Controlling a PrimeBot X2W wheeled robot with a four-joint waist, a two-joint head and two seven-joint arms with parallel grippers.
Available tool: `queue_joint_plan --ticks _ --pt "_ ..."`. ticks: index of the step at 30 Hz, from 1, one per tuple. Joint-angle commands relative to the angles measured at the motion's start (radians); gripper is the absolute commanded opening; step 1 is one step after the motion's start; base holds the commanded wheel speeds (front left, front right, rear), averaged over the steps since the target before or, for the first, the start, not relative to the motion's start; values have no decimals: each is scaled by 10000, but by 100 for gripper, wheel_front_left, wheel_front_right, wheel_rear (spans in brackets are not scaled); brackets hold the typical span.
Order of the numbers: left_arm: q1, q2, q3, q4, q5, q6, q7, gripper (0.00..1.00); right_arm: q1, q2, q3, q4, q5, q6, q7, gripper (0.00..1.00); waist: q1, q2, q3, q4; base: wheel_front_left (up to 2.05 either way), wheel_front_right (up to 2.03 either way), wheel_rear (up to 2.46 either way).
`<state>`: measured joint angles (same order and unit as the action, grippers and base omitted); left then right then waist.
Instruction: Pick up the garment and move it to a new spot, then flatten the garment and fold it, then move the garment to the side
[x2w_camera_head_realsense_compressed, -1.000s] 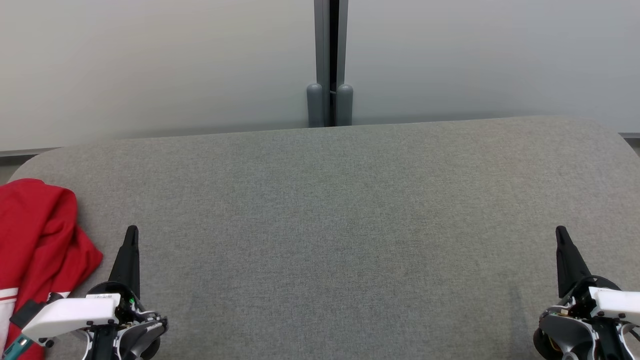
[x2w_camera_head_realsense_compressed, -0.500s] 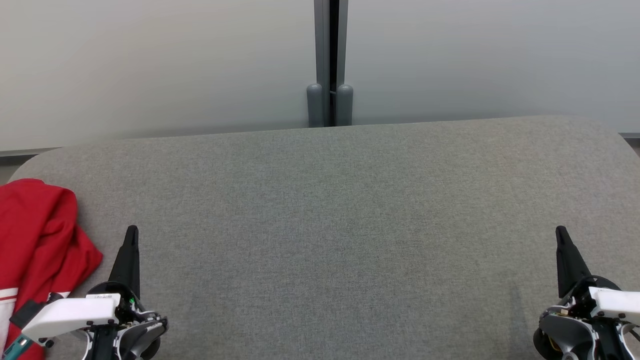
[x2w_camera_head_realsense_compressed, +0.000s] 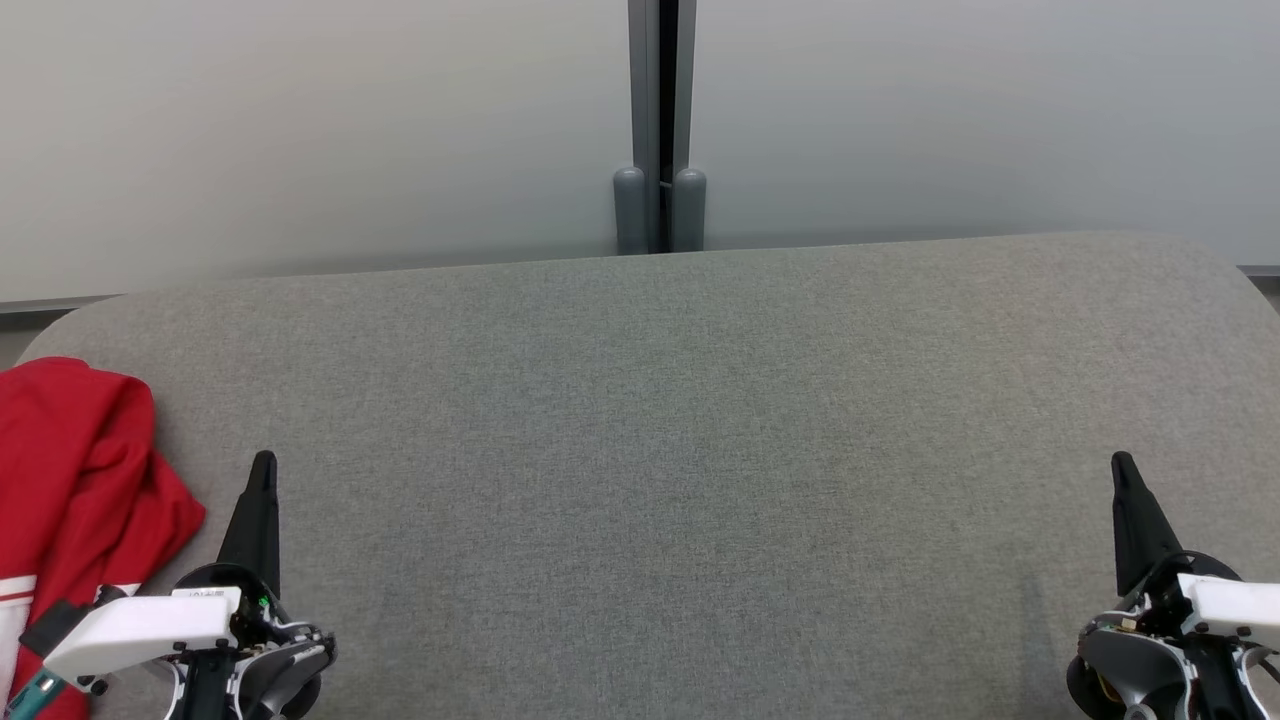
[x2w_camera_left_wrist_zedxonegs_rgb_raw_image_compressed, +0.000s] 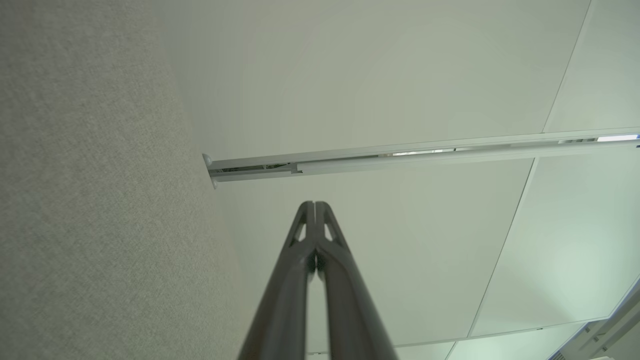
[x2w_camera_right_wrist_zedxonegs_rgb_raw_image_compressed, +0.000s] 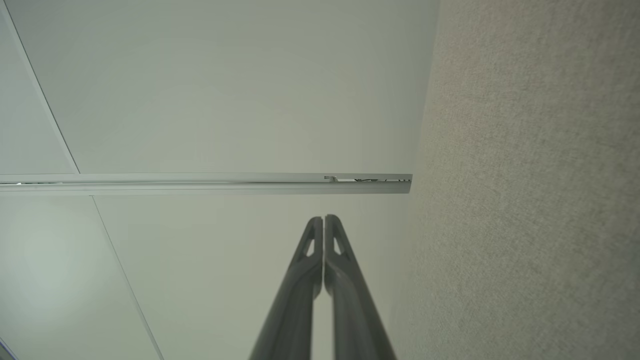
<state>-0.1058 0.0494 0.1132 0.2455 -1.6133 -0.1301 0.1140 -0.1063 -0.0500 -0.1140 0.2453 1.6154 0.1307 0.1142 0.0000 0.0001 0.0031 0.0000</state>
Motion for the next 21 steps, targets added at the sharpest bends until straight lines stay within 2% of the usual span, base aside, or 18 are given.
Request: queue_joint_plan --ticks 1,2,7,14,21 --pt "-97 30 20 9 20 -32 12 0 -90 -13 7 11 -66 1 11 0 0 -1 0 0 0 0 0" --pt "0 0 0 0 0 0 0 100 0 0 0 0 0 0 0 100 0 -1 0 0 0 0 0" --pt "442 -146 -41 413 -2 4 -4 100 385 111 14 393 20 -2 -10 100 0 -1 2 -1 0 0 0" --pt "488 -137 -309 250 40 3 -235 100 403 106 334 320 -46 -2 -360 100 0 -1 7 5 0 0 0" --pt "445 50 -735 282 822 2 -683 100 377 75 491 316 -1402 -1 -698 100 0 -1 10 9 0 0 0"
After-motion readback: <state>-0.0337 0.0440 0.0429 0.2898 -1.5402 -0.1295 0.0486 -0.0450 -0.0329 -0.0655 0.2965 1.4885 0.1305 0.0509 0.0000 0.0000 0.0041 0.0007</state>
